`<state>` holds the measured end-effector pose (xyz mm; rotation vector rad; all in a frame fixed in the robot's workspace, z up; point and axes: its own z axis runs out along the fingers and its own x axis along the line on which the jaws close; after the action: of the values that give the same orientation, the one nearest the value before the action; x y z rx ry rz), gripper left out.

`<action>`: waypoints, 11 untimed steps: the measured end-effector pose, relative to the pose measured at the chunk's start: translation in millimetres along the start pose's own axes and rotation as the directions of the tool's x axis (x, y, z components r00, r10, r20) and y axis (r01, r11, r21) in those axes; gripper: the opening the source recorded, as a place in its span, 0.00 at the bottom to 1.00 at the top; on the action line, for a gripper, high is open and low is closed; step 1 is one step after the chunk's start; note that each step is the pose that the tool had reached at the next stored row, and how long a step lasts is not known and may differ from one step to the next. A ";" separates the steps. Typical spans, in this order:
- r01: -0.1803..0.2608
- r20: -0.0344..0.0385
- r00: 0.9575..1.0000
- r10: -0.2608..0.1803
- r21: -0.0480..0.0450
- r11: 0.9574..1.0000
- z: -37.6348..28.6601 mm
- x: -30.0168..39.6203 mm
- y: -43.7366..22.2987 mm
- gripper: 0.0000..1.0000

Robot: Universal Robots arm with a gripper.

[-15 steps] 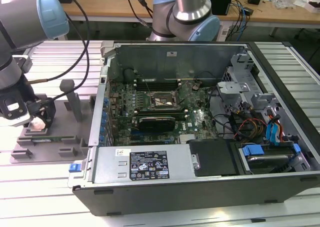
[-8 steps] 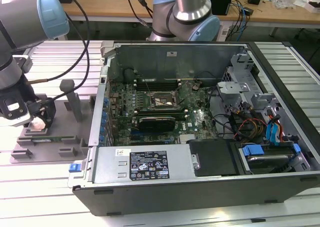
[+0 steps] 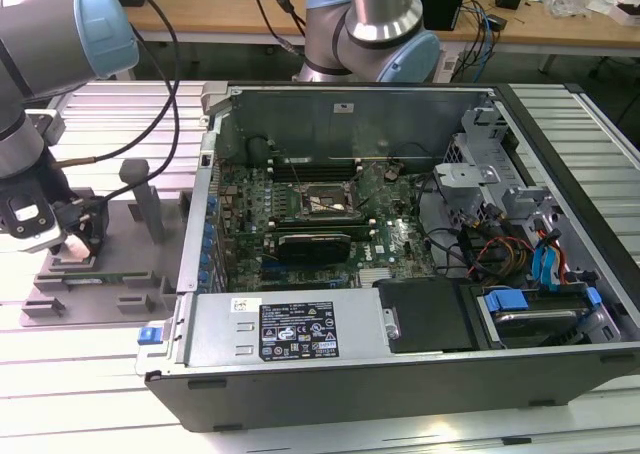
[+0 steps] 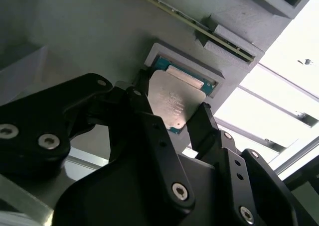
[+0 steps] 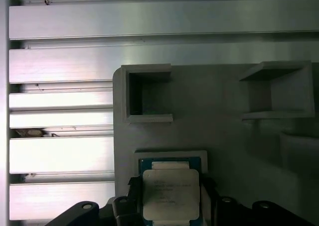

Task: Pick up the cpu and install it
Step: 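Pick up the cpu and move it towards the insertion slot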

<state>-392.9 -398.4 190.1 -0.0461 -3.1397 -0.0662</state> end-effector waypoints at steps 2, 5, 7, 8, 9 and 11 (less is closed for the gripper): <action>0.000 0.000 1.000 0.000 0.000 1.000 -0.4 0.0 0.1 0.55; 0.000 0.000 1.000 0.000 0.000 1.000 -0.7 0.0 0.0 0.55; 0.000 0.000 1.000 0.000 0.000 1.000 -3.0 0.1 0.1 0.55; 0.000 0.000 1.000 0.000 0.000 1.000 -5.1 0.0 0.2 0.55; 0.000 0.000 1.000 0.000 0.000 1.000 -8.8 0.1 0.4 0.55; 0.000 0.000 1.000 0.000 0.000 1.000 -10.9 0.0 0.9 0.55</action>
<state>-392.8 -397.9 200.9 -0.0460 -3.1396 -0.0660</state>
